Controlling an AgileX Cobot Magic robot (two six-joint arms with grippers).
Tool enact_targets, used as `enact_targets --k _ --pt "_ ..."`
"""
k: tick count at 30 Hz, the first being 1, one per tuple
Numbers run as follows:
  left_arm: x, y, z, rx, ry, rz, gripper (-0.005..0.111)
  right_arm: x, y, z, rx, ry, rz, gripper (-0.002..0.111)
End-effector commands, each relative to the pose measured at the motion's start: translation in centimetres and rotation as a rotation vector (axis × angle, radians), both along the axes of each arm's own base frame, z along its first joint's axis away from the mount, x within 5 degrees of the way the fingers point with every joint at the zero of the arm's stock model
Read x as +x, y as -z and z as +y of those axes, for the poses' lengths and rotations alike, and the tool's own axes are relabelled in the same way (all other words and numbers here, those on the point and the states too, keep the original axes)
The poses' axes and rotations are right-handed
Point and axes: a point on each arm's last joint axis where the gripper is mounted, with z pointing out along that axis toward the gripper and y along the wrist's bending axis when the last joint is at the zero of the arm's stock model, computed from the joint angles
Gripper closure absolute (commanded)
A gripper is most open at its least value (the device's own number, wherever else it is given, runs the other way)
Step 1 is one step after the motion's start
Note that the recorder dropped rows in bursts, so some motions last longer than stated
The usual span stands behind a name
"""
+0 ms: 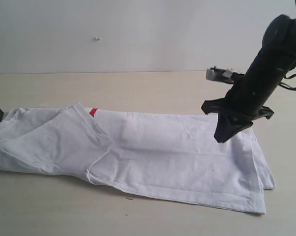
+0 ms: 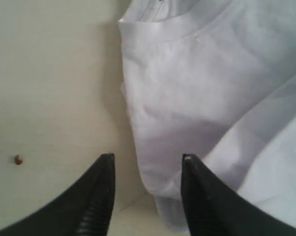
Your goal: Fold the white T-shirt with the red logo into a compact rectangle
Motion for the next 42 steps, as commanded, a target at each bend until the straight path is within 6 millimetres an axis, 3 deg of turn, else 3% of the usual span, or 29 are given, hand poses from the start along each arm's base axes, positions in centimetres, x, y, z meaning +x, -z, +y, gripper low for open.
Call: enact_targets --k 1,4,7,15,19,23,25,28,29,33,36,42 --pt "2.0 1.0 1.9 -0.077 -0.094 -0.003 0.063 -0.8 -5.8 0.7 0.084 -0.008 -0.171 0.085" --pt "3.5 2.6 2.5 -0.192 -0.112 0.002 0.051 -1.7 -9.0 1.2 0.140 -0.010 -0.260 0.078" --pt "5.0 4.5 2.6 -0.266 -0.099 0.018 0.049 -2.7 -11.0 2.0 0.153 -0.038 -0.314 0.078" --pt "6.0 5.3 4.8 -0.253 -0.142 0.024 0.049 -3.3 -11.5 4.1 0.173 -0.096 -0.313 0.078" --pt "5.9 7.0 2.8 -0.404 -0.042 0.092 0.049 -3.4 -11.4 4.0 0.153 -0.100 -0.311 0.078" --pt "5.8 8.0 2.3 -0.388 -0.020 0.132 0.049 -3.4 -11.3 4.0 0.148 -0.108 -0.303 0.078" --pt "5.7 8.1 2.4 -0.380 -0.023 0.139 0.059 -3.4 -11.3 4.0 0.148 -0.108 -0.303 0.078" --pt "5.2 8.2 2.5 -0.356 0.024 0.190 0.099 -3.4 -11.3 4.0 0.148 -0.108 -0.303 0.078" --pt "5.1 8.2 2.5 -0.357 0.030 0.200 0.107 -3.4 -11.3 4.0 0.148 -0.108 -0.303 0.078" --pt "5.0 6.6 2.3 -0.364 0.044 0.191 0.107 -3.9 -12.5 3.8 0.136 -0.109 -0.348 0.078" --pt "4.8 3.4 2.3 -0.353 0.057 0.124 0.107 -4.1 -13.4 3.2 0.073 -0.081 -0.399 0.078" --pt "4.0 -2.1 1.9 -0.357 0.043 0.013 0.107 -4.0 -13.0 2.1 -0.050 -0.012 -0.382 0.078"
